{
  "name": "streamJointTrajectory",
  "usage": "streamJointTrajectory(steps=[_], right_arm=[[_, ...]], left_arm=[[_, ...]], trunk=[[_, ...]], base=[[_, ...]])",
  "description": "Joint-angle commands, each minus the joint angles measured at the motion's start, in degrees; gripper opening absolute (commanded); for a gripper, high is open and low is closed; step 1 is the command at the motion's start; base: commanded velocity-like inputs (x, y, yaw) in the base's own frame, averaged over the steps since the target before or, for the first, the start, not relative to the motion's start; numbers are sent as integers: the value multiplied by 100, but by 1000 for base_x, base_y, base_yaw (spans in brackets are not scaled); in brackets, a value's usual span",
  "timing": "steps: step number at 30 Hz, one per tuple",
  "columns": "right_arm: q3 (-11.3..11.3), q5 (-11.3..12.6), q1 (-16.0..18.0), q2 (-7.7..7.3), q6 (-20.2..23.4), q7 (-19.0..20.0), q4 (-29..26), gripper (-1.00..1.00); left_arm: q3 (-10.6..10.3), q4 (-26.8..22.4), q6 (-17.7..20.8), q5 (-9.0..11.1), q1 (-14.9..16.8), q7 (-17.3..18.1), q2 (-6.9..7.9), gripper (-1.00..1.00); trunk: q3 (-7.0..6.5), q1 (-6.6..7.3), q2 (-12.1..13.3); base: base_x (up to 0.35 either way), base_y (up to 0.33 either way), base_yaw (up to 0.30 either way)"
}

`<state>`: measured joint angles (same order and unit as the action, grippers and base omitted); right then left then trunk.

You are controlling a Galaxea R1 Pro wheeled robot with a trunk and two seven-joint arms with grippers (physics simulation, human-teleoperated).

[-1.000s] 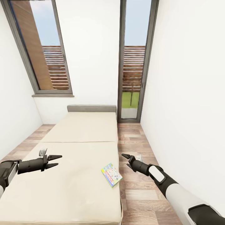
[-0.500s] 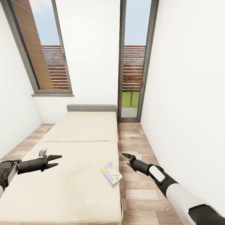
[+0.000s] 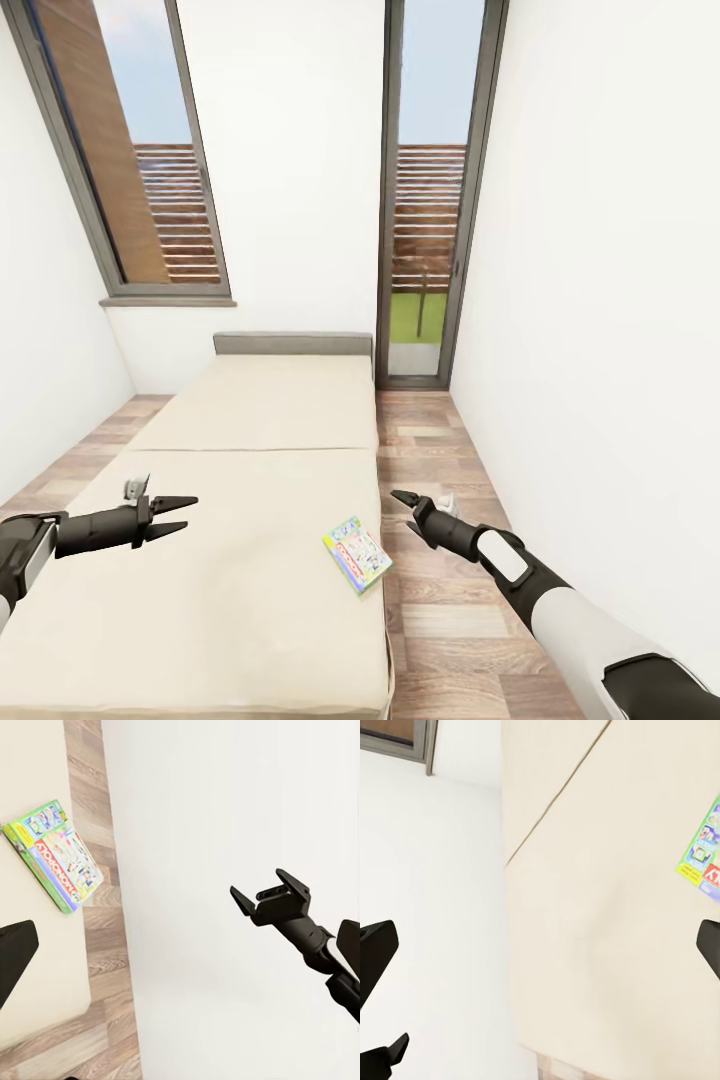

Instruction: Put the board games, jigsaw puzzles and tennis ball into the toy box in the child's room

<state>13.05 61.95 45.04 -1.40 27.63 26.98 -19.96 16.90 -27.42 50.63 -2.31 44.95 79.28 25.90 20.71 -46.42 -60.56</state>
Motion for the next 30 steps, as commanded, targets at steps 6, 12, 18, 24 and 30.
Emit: streamJointTrajectory(steps=[6, 12, 18, 24, 30], right_arm=[[22, 28, 5, -8, 9, 10, 1, 100], [22, 28, 5, -4, -1, 10, 1, 100], [22, 30, 5, -6, -6, 10, 5, 100], [16, 36, 5, -9, -11, 10, 9, 100], [14, 37, 5, -10, -12, 10, 9, 100]], left_arm=[[19, -1, 68, -23, 5, 42, -4, 100], [24, -1, 69, -23, 5, 44, -1, 100], [24, -1, 70, -23, 5, 45, -3, 100], [24, -1, 70, -25, 5, 46, -6, 100], [16, -1, 70, -21, 5, 45, -9, 100]], trunk=[[115, -133, -247], [223, -265, -488], [330, -396, -728], [438, -528, -969], [546, -660, -1209]], base=[[0, 0, 0], [0, 0, 0], [0, 0, 0], [0, 0, 0], [0, 0, 0]])
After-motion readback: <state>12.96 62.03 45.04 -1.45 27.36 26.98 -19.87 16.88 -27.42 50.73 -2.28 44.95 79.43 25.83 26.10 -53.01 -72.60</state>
